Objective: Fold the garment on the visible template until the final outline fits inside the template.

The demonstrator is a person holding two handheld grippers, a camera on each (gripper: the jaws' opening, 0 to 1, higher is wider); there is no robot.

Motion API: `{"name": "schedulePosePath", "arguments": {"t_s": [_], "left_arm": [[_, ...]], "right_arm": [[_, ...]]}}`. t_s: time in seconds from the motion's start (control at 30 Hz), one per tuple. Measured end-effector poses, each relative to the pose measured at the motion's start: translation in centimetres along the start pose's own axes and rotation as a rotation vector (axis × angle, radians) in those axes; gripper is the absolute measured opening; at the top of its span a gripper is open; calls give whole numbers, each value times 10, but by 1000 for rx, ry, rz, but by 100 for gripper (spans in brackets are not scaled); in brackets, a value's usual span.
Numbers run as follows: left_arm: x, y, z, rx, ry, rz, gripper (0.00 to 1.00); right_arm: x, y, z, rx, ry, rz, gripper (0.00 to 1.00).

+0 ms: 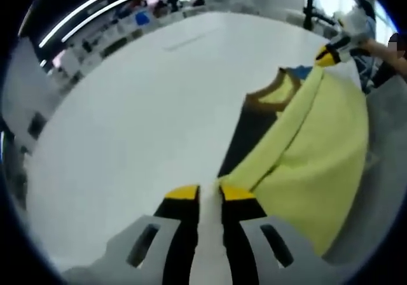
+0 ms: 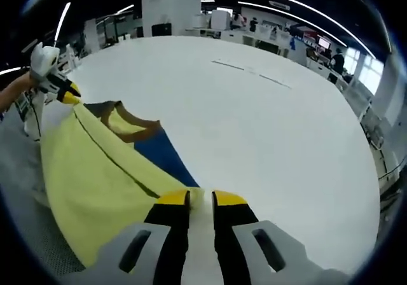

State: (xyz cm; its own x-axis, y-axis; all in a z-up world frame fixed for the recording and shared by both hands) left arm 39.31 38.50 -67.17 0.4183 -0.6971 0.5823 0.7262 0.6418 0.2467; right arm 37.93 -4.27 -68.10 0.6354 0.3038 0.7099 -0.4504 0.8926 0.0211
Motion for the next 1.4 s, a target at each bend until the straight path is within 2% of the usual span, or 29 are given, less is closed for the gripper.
{"name": "schedulePosePath", "arguments": {"t_s": [0.2,0.3,0.4,0.47,0.57,0.6,0.67,0.7,0.73,0.8,0.9,0.97,1.0,1.07,1.23,1.4], "left_arm": [[-3,3,13,30,-23,9,9],[-2,0,20,36,-32,-33,10],[-1,-4,26,51,-38,-82,11],[0,-7,30,53,-57,-136,11],[0,-10,33,61,-54,-204,11],[0,-11,34,56,-58,-262,11],[-1,-14,35,70,-52,-288,11],[0,-15,35,70,-69,-351,11],[-1,-16,34,80,-68,-374,10],[-3,-20,31,67,-41,-428,11],[-5,-28,26,18,-51,-475,11],[-5,-31,25,13,-48,-515,10],[-4,-32,24,7,-50,-565,10],[-4,-34,21,-3,-31,-556,10],[-4,-34,13,-25,-23,-567,10],[-7,-29,4,-26,-13,-581,8]], "right_arm": [[10,1,14,1,-39,51,17],[13,3,19,9,-52,84,18],[17,6,24,21,-71,178,19],[17,9,26,16,-63,263,19],[11,14,26,34,0,386,21],[10,15,25,35,9,412,21],[8,16,25,40,20,466,22],[6,17,24,40,25,486,22],[6,18,23,34,28,493,22],[5,18,21,26,34,550,22],[4,18,16,42,60,627,22],[4,18,13,63,63,664,22],[5,19,11,64,60,691,23],[6,19,10,61,58,723,23],[8,21,3,80,57,722,23],[5,19,-3,88,89,754,22]]}}
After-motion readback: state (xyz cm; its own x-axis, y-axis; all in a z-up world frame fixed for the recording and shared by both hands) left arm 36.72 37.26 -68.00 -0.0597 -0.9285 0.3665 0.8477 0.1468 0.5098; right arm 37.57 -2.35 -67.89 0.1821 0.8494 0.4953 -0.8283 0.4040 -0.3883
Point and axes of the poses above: the point that each gripper's makers call its tool centre point, and the gripper's own axes: z roughly backward along the fingers, y roughly to its left, x roughly out of its top, the point moved 10 cm from there along z, roughly backward along the fingers, and after that the axes turned 8 degrees about -z, right-handed, at the moved point
